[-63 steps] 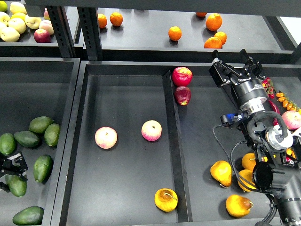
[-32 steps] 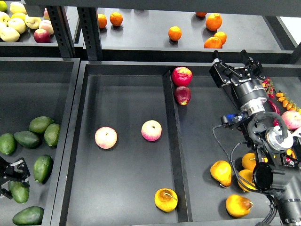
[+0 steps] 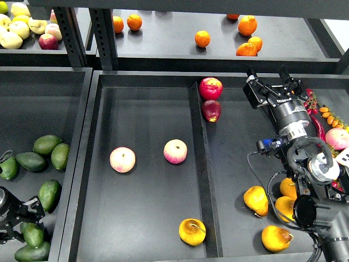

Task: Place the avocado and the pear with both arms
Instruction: 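Withdraw the left gripper from the avocado bin, then return the left arm and move the right gripper toward the yellow pear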

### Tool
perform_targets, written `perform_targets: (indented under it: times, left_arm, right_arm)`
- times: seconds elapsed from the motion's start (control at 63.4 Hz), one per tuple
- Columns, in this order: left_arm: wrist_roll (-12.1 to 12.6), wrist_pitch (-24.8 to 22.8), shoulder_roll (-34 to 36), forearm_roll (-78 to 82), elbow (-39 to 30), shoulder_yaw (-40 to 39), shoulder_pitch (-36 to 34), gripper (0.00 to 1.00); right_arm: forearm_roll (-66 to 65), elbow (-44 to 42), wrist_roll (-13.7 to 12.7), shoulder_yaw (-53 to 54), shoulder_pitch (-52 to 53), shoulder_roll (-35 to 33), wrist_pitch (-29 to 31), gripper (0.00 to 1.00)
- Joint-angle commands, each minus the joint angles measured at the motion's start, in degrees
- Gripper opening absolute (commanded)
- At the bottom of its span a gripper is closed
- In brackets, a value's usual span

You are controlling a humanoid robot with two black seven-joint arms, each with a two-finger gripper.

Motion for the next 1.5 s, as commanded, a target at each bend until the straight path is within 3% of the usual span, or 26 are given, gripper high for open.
perform_targets:
  times: [0.0, 0.237, 0.268, 0.552, 1.025, 1.278, 1.483]
  left_arm:
    - [0.0, 0.0, 0.1, 0.1, 0.0, -0.2, 0.0, 0.61]
    - [0.0, 0.0, 0.4, 0.1, 0.0, -0.2, 0.0, 0.74]
    - [0.0, 0.0, 0.7, 0.1, -0.1, -0.6, -0.1, 0.83]
    - [0.0, 0.0, 1.8, -0.1, -1.0, -4.9, -1.3, 0.97]
    - [0.0, 0.0, 8.5, -1.8, -0.2, -9.6, -12.1, 0.99]
    - [0.0, 0.0, 8.4, -12.7, -0.4, -23.6, -12.7, 0.99]
    - [0.0, 0.0, 9.8, -23.8, -1.2, -29.5, -12.4, 0.99]
  right_arm:
    - [0.0, 0.1, 0.0, 0.0, -0.1, 0.0, 0.0, 1.00]
    - [0.0, 0.4, 0.0, -0.1, -0.2, 0.0, 0.0, 1.00]
    - [0.0, 0.5, 0.0, -0.1, -0.6, 0.0, 0.1, 1.00]
    - [0.0, 0.6, 0.0, -0.1, -1.2, 0.0, 0.1, 1.00]
    - [0.2, 2.6, -0.3, -0.9, -5.4, 0.0, 0.3, 1.00]
    - [0.2, 4.4, -1.0, -4.2, -10.8, 0.0, 2.0, 1.00]
    - [-0.1, 5.3, -1.2, -6.4, -13.7, 0.0, 2.2, 1.00]
